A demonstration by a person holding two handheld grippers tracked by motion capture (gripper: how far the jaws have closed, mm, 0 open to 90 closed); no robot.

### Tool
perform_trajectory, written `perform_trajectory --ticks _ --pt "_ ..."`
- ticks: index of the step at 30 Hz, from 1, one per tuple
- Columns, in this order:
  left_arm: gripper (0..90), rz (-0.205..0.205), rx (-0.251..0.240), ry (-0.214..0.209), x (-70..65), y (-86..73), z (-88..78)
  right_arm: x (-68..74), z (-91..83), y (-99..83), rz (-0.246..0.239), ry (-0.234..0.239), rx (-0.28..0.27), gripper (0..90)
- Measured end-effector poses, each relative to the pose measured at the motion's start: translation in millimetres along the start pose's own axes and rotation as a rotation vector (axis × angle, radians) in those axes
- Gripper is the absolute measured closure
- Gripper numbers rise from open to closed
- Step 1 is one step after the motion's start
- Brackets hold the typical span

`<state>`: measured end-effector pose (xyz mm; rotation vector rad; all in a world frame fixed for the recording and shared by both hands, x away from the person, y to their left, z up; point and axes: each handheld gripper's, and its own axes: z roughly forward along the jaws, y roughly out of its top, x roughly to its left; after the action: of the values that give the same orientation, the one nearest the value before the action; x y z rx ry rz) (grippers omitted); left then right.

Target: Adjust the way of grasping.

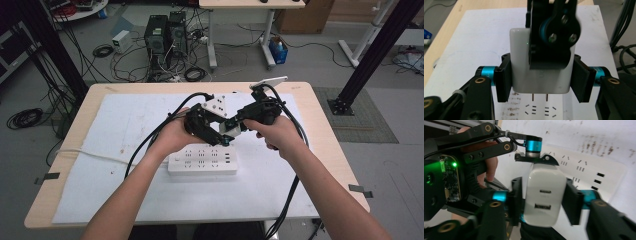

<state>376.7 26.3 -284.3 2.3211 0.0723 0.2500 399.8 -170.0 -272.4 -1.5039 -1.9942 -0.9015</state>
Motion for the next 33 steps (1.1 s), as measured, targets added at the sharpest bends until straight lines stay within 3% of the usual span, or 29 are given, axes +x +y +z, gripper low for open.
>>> perform_trajectory --ticks 4,6,8,9,10,11,12,13,14,15,16,17,18,19,20,21,22,24,26,28,32,33 --pt "42.1 0.011 0.016 0.042 -1.8 0.7 0.1 -1.9 2.2 1.3 -0.008 0.002 -0.008 62.3" --pt "28.9 -0.014 0.023 0.081 -1.8 1.1 -0.5 -2.0 1.3 2.8 -0.033 0.010 -0.015 62.4" --pt "26.9 -0.008 0.058 0.102 -0.1 -1.3 -5.0 -0.8 -3.4 3.9 -0.062 -0.005 -0.025 62.3" --pt "23.2 -0.034 0.094 0.113 1.2 -7.4 -12.0 0.3 -7.8 4.8 -0.085 -0.027 -0.036 62.3" --pt "21.5 -0.034 0.094 0.113 1.2 -7.4 -12.0 0.3 -7.8 4.8 -0.085 -0.027 -0.036 62.3" --pt "21.5 -0.056 0.162 0.136 3.2 -15.5 -22.8 2.8 -19.3 7.4 -0.134 -0.090 -0.038 62.3" --pt "21.5 -0.056 0.162 0.136 3.2 -15.5 -22.8 5.0 -25.2 9.1 -0.176 -0.146 -0.032 62.3" --pt "21.5 -0.099 0.242 0.158 5.6 -25.7 -35.3 9.4 -30.8 10.2 -0.236 -0.220 -0.026 62.3" --pt "21.5 -0.099 0.242 0.158 5.6 -25.7 -35.3 9.4 -30.8 10.2 -0.236 -0.220 -0.026 62.3" --pt "21.5 -0.106 0.312 0.175 8.9 -31.4 -43.1 16.1 -40.0 12.0 -0.319 -0.333 0.005 62.3" --pt "21.5 -0.148 0.372 0.171 12.5 -38.7 -49.0 16.1 -40.0 12.0 -0.319 -0.333 0.005 62.3" --pt "21.5 -0.210 0.511 0.190 18.5 -53.6 -61.6 21.2 -46.2 12.8 -0.407 -0.423 0.050 62.3" --pt "21.5 -0.244 0.579 0.207 21.6 -61.6 -68.4 24.6 -47.6 12.2 -0.450 -0.481 0.073 62.3" --pt "21.5 -0.244 0.579 0.207 21.6 -61.6 -68.4 28.1 -48.1 11.1 -0.511 -0.542 0.105 62.3" --pt "21.5 -0.302 0.636 0.209 25.4 -70.1 -75.1 30.4 -48.1 10.0 -0.555 -0.586 0.138 62.3" --pt "21.5 -0.344 0.686 0.212 28.8 -78.0 -82.0 30.4 -48.1 10.0 -0.555 -0.586 0.138 62.3" --pt "21.5 -0.382 0.724 0.223 31.2 -85.4 -88.6 31.9 -50.5 9.4 -0.610 -0.634 0.168 62.3" --pt "21.5 -0.442 0.784 0.231 35.9 -97.6 -101.0 33.0 -52.0 9.2 -0.629 -0.636 0.180 62.2" --pt "21.5 -0.483 0.798 0.251 38.8 -106.1 -111.2 35.2 -54.0 8.1 -0.670 -0.630 0.198 62.2" --pt "21.5 -0.499 0.778 0.264 38.8 -111.1 -119.0 37.2 -54.7 7.7 -0.694 -0.633 0.207 62.2" --pt "21.5 -0.510 0.747 0.268 33.5 -116.3 -125.9 40.1 -50.2 6.8 -0.755 -0.639 0.224 62.3" --pt "21.5 -0.506 0.740 0.266 32.1 -116.8 -126.9 42.3 -43.8 7.2 -0.807 -0.637 0.248 62.2"
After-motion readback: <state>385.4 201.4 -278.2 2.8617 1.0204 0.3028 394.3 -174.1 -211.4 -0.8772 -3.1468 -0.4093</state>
